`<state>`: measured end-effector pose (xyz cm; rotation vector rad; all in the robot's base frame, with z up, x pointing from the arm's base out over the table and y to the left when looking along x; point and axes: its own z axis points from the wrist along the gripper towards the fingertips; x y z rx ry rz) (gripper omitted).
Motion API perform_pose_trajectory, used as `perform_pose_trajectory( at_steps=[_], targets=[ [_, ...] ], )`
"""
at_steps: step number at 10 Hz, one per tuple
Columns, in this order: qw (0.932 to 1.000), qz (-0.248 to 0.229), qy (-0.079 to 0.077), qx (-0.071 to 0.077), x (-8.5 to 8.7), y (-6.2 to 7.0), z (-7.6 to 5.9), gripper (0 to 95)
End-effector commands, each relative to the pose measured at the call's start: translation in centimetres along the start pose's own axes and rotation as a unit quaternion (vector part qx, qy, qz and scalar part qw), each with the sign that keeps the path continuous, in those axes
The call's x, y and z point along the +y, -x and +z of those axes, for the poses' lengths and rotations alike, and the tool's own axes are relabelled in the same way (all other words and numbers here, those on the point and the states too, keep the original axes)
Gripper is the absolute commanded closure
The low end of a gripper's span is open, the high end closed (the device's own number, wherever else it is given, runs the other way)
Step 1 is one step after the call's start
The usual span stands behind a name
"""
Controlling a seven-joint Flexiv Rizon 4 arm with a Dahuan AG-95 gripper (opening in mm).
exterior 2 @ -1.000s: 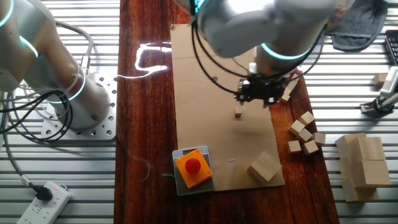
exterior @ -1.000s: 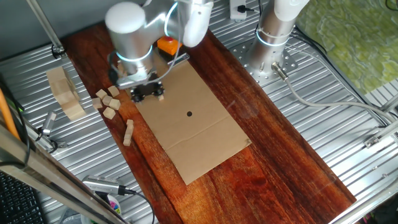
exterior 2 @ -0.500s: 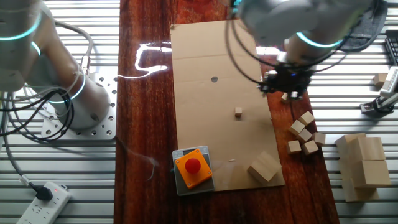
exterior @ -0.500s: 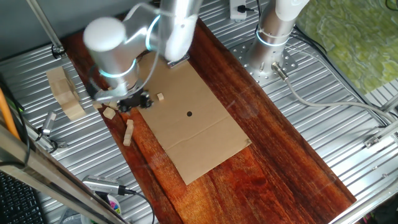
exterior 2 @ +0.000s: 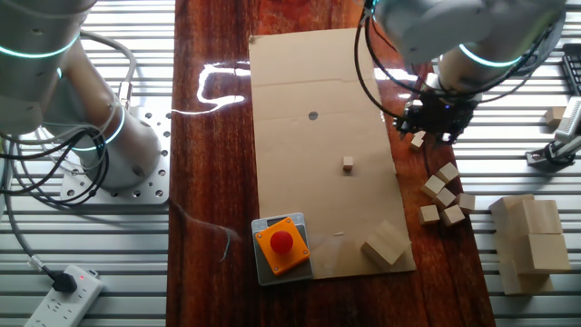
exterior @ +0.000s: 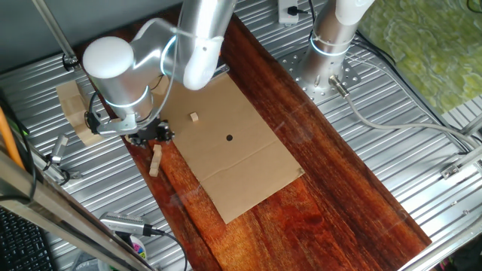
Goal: Stack the blocks into a pyramid shape
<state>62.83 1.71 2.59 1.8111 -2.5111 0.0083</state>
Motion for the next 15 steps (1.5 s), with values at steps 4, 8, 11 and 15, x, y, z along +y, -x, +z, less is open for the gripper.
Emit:
perform_pose_trajectory(
  at_steps=[4,8,11,15],
  targets=[
    [1.0000,0.004,0.000,-0.001,0.0,0.2,0.7,38.0],
    [1.0000,0.009,-0.004,0.001,0.0,0.6,1.6,57.0],
    [1.0000,0.008,-0.005,0.001,0.0,0.5,1.7,95.0],
    [1.0000,0.005,-0.007,0.001,0.1,0.5,1.7,95.0]
  ],
)
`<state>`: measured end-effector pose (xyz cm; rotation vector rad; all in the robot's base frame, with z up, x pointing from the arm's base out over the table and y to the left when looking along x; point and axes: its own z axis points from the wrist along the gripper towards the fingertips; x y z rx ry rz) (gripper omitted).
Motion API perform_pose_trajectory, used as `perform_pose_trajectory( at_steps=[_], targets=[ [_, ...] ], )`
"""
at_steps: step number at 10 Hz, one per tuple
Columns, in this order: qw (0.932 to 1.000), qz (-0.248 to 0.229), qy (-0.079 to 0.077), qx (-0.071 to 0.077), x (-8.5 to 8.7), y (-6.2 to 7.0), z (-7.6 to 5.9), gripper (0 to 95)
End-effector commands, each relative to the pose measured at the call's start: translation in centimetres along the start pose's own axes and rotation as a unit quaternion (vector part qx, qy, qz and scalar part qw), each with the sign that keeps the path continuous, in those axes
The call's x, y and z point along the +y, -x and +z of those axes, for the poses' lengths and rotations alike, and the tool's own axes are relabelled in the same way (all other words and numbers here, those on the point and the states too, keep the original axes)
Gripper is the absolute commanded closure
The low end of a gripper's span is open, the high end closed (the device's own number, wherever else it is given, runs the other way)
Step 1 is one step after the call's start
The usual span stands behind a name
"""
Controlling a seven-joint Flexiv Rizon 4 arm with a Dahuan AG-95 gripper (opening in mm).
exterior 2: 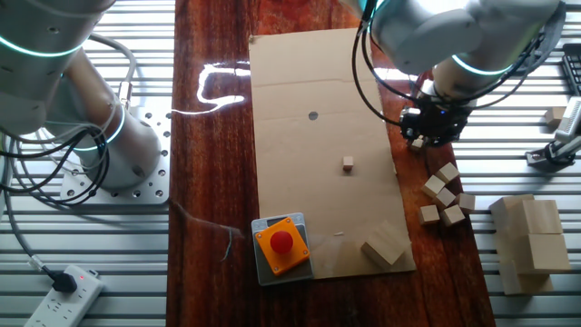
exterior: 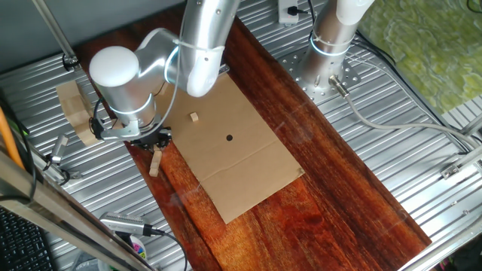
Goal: Stack the blocks into a pyramid shape
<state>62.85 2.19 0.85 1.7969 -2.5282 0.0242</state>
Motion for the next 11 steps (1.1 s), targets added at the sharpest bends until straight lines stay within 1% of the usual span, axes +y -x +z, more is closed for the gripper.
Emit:
perform_pose_trajectory(
  at_steps=[1,3,6,8,11],
  targets=[
    [1.0000,-0.005,-0.001,0.001,0.1,-0.2,-0.1,95.0],
    [1.0000,-0.005,0.000,0.001,0.5,-0.5,-0.7,95.0],
    [1.0000,-0.009,0.002,0.000,1.8,-1.1,-2.2,95.0],
    [0.9998,-0.019,0.002,0.001,3.2,-1.8,-3.2,95.0],
    [0.9993,-0.037,0.004,-0.004,6.0,-3.0,-3.6,95.0]
  ],
)
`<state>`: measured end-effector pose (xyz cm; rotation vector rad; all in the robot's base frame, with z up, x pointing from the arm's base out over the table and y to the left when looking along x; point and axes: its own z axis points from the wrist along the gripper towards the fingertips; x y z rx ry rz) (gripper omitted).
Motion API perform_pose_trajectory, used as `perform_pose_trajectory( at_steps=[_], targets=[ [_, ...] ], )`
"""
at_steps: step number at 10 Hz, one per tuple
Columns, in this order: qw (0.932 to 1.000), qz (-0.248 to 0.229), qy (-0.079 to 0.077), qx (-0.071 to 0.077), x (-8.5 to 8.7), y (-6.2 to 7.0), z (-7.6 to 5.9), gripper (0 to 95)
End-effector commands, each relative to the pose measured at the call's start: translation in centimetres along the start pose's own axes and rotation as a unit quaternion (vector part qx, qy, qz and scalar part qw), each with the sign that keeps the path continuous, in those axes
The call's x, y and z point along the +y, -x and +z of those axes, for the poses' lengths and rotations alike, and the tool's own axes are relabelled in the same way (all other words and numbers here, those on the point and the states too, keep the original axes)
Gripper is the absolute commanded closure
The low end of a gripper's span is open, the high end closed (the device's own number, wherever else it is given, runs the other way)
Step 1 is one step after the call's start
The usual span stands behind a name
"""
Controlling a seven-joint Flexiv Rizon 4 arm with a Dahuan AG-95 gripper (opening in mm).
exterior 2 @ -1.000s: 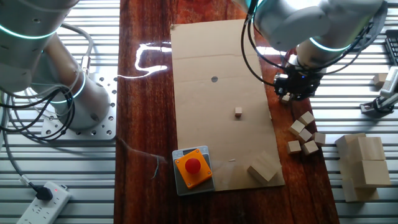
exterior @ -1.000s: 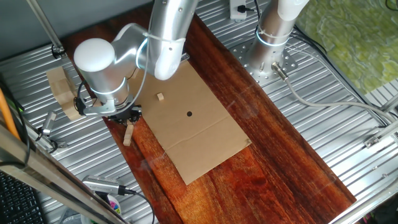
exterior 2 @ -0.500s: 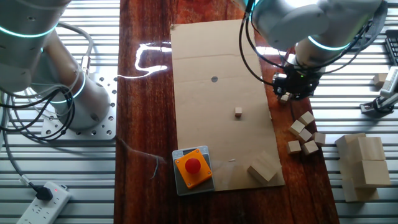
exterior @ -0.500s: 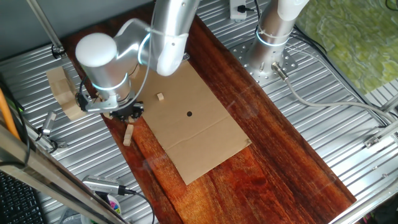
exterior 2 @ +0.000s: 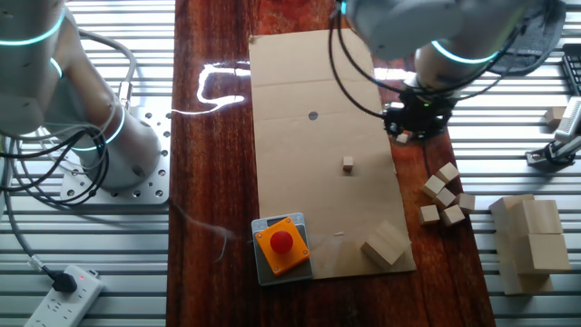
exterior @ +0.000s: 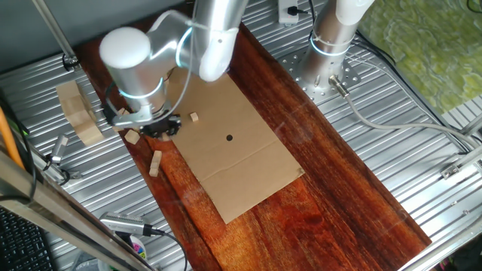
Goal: Stack the blocks into a pyramid shape
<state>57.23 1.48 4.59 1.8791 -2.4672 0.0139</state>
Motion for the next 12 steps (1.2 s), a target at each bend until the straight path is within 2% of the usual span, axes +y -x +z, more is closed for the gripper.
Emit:
perform_pose_trajectory(
  at_steps=[1,3,5,8,12],
  targets=[
    [0.9999,-0.014,0.001,-0.002,2.1,-0.6,-0.1,95.0],
    [0.9995,-0.030,0.001,-0.003,3.4,-1.1,0.2,95.0],
    [0.9986,-0.052,-0.001,-0.007,5.4,-1.8,1.0,95.0],
    [0.9971,-0.076,-0.004,-0.006,6.6,-2.1,1.5,95.0],
    [0.9926,-0.117,-0.032,0.000,7.9,-2.5,1.9,95.0]
  ],
)
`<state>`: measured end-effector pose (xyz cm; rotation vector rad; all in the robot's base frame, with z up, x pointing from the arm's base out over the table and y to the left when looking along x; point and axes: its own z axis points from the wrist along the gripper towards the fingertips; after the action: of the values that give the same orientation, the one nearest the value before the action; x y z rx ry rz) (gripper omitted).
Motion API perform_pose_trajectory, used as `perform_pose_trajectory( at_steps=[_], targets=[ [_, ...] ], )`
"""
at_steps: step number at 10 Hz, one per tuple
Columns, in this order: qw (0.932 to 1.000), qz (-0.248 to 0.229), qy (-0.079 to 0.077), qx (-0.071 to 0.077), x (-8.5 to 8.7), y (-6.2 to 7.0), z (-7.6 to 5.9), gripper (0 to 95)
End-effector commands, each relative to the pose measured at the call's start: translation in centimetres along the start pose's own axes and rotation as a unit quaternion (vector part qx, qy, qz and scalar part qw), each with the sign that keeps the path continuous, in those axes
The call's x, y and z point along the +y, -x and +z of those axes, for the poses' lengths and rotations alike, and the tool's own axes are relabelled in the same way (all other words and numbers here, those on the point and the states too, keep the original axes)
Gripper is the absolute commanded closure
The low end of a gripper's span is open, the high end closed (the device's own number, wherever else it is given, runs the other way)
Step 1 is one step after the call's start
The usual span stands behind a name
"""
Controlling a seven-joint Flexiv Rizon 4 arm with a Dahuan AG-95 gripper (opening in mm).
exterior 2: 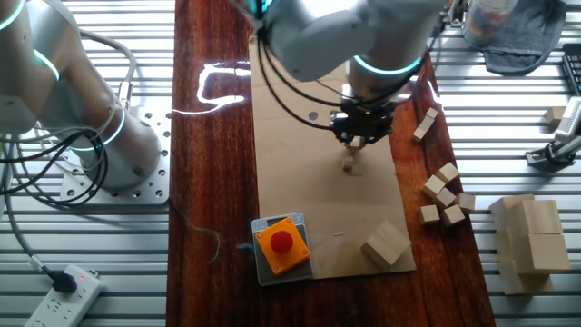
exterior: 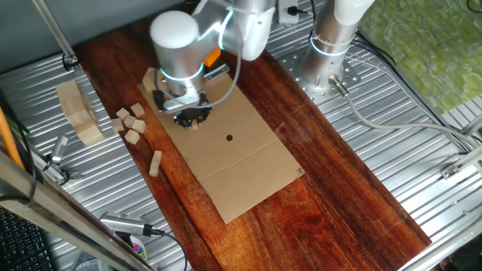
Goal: Stack the blocks into a pyramid shape
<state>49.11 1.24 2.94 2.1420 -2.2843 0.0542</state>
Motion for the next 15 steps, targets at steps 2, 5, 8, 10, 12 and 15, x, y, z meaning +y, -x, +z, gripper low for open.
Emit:
perform_pose_trajectory(
  at_steps=[2,5,8,10,12,15],
  targets=[
    [0.9998,-0.013,-0.015,0.004,0.5,-0.5,0.0,95.0],
    [0.9998,-0.011,-0.015,-0.007,0.9,-1.5,-0.3,95.0],
    [0.9996,-0.001,-0.014,-0.026,1.1,-2.0,-0.4,95.0],
    [0.9994,0.003,-0.014,-0.031,1.0,-1.9,-0.3,95.0],
    [0.9989,0.002,-0.017,-0.043,1.0,-1.8,-0.3,95.0],
    [0.9986,0.005,-0.017,-0.049,1.0,-1.8,-0.2,95.0]
  ],
)
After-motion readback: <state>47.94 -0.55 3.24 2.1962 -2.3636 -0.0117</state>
